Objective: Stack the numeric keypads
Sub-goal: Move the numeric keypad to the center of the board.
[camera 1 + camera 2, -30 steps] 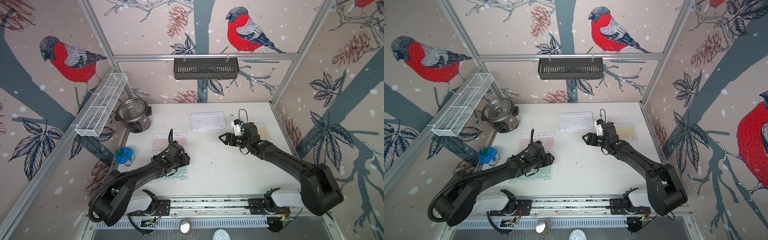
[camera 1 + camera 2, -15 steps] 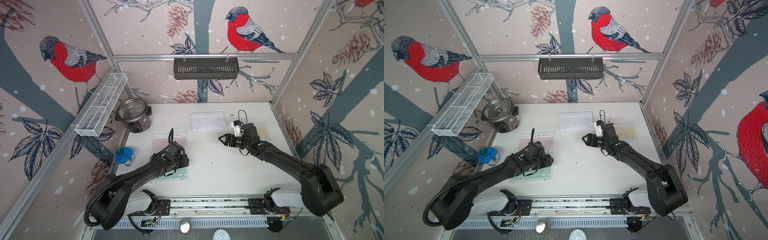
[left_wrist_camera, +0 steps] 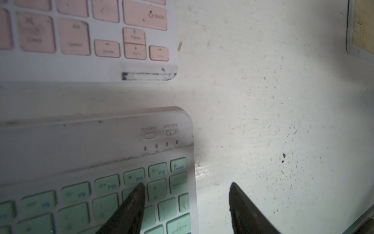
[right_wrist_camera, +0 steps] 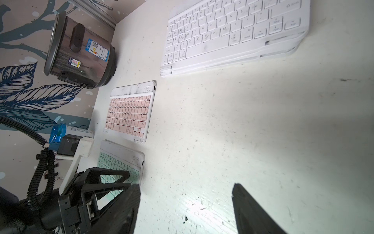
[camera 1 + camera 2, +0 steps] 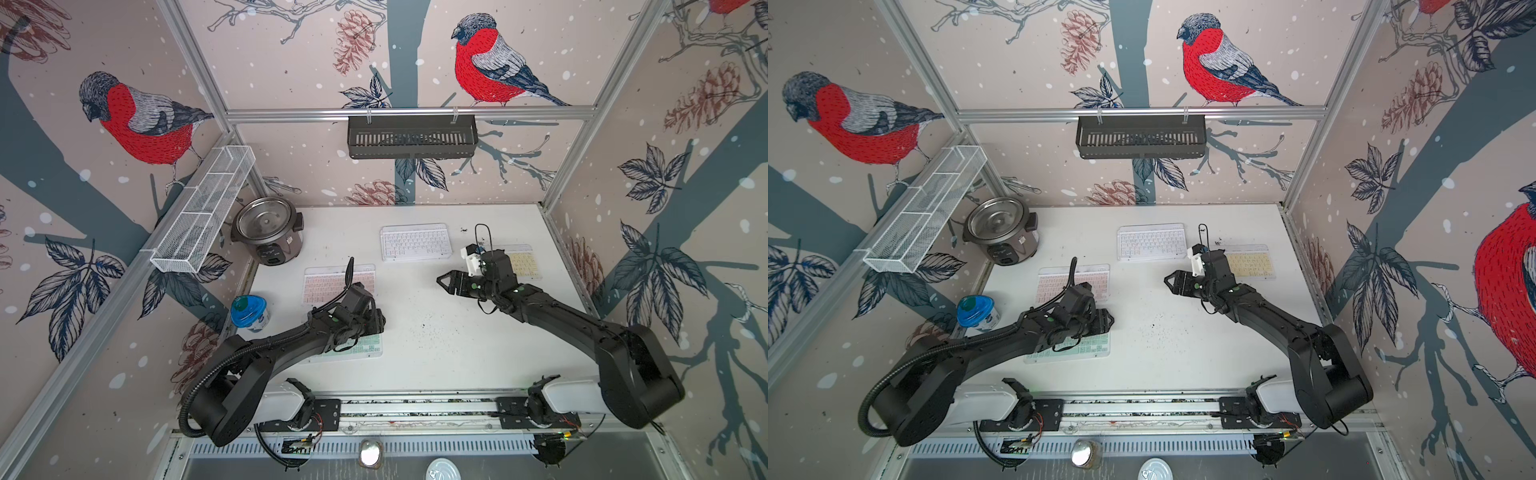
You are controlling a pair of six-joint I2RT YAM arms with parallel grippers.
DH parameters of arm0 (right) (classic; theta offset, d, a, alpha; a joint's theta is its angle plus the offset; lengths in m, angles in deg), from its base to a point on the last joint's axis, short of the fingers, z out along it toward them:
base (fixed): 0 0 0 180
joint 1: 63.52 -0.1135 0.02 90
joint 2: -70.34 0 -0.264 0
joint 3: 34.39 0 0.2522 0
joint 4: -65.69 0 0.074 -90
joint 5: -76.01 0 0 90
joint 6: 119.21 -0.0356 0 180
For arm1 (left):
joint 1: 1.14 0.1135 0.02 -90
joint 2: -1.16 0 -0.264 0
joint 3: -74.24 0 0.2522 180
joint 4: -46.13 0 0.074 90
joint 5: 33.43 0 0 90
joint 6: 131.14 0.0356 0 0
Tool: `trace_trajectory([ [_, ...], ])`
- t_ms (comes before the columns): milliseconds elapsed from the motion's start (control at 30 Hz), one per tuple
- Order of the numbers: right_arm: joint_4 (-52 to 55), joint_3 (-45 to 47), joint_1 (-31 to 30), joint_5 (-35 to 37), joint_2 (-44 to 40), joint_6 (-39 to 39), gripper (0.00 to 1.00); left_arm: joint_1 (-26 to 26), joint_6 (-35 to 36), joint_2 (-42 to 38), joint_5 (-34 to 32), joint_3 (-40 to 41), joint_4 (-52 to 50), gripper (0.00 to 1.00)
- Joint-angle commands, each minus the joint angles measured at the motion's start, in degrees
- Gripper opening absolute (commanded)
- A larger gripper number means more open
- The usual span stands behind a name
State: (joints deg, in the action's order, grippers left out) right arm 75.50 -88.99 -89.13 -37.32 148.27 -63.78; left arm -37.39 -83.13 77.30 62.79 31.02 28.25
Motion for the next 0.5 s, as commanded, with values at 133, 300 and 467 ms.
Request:
trace_trajectory([
  [133, -1.29, 0.22, 0.00, 0.48, -1.41, -0.90, 0.73, -3.40, -1.46, 6.78, 2.48, -3.58, 0.08, 0.65],
  [300, -1.06, 1.09, 0.75, -0.02, -3.09, -1.29, 0.74, -5.94, -2.73, 11.45, 3.22, -7.01, 3.12, 0.65],
  [467, -2.51, 4.58, 3.31, -1.38, -5.46, -2.67, 0.74, -9.16, -4.49, 16.88, 4.02, -11.54, 6.14, 0.65],
])
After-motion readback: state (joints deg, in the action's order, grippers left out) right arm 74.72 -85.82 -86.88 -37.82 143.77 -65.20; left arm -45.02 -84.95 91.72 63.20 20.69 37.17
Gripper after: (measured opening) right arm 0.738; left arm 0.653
